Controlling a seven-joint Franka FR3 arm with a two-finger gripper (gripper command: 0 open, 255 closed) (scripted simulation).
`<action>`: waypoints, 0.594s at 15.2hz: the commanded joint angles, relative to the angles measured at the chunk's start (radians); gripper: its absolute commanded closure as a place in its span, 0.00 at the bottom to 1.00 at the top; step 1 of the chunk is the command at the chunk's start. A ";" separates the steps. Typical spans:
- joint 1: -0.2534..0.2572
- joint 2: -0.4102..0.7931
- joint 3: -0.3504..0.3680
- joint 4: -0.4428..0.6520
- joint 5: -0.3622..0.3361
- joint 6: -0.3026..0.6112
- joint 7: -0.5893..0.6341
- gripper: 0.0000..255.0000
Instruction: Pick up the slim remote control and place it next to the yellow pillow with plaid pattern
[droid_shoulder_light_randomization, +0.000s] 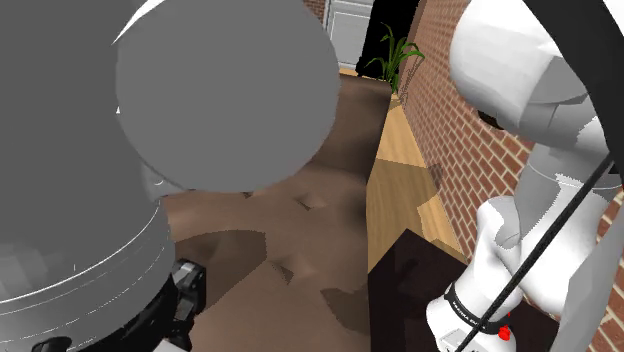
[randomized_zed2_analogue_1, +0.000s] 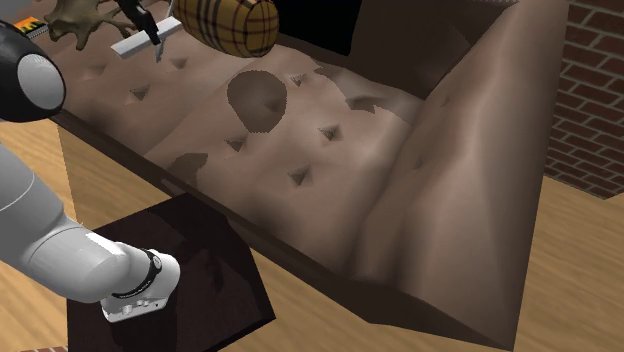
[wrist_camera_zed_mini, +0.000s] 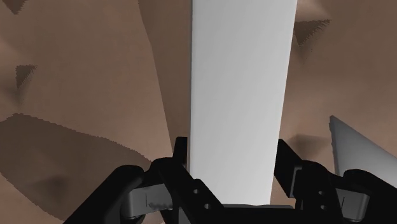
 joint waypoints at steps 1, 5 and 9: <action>-0.003 0.000 -0.002 -0.028 0.000 0.029 -0.002 1.00; -0.006 0.002 -0.003 -0.079 -0.002 0.082 0.000 1.00; -0.008 0.008 -0.006 -0.126 -0.006 0.133 0.002 1.00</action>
